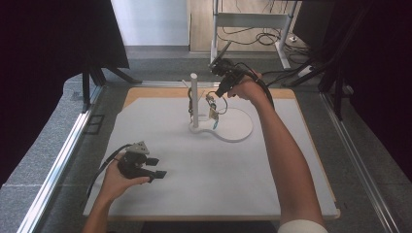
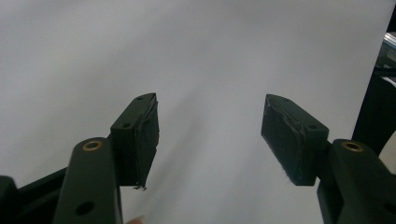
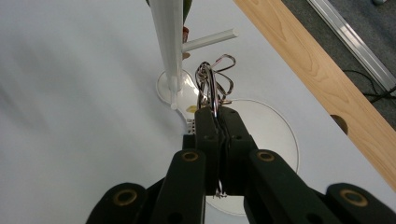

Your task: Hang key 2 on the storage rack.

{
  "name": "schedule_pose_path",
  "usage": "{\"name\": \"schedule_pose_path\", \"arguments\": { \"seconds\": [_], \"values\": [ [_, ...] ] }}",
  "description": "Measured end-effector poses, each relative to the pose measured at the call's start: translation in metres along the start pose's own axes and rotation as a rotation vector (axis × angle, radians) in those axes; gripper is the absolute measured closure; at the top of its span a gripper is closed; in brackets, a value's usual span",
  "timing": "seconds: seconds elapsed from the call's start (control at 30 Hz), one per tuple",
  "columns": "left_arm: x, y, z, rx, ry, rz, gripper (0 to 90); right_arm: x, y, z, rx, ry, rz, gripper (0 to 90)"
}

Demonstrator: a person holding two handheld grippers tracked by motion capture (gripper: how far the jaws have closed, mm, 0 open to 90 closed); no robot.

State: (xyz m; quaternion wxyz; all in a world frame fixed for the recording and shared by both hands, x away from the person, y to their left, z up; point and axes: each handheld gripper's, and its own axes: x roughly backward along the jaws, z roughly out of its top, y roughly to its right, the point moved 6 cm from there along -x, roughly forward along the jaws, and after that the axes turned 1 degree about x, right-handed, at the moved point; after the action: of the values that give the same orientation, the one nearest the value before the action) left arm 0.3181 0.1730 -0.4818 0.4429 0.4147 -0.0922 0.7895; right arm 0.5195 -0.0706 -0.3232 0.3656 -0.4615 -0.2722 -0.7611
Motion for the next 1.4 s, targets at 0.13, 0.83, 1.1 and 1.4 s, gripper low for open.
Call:
{"name": "schedule_pose_path", "arguments": {
  "seconds": [0.13, 0.83, 1.1, 1.4],
  "values": [
    [0.000, 0.000, 0.001, 0.002, 0.007, -0.005, 37.5, -0.004, 0.000, 0.002, 0.008, -0.006, -0.001, 87.5],
    [0.002, 0.002, 0.004, 0.011, 0.042, -0.027, 37.9, -0.021, 0.018, 0.017, -0.040, 0.001, -0.054, 87.5],
    [0.004, 0.002, 0.004, 0.011, 0.048, -0.030, 37.9, -0.030, 0.019, 0.023, -0.039, -0.015, -0.051, 87.4],
    [0.002, 0.002, 0.004, 0.010, 0.042, -0.032, 37.9, -0.035, 0.027, 0.026, -0.056, -0.008, -0.059, 87.5]
  ]
}}
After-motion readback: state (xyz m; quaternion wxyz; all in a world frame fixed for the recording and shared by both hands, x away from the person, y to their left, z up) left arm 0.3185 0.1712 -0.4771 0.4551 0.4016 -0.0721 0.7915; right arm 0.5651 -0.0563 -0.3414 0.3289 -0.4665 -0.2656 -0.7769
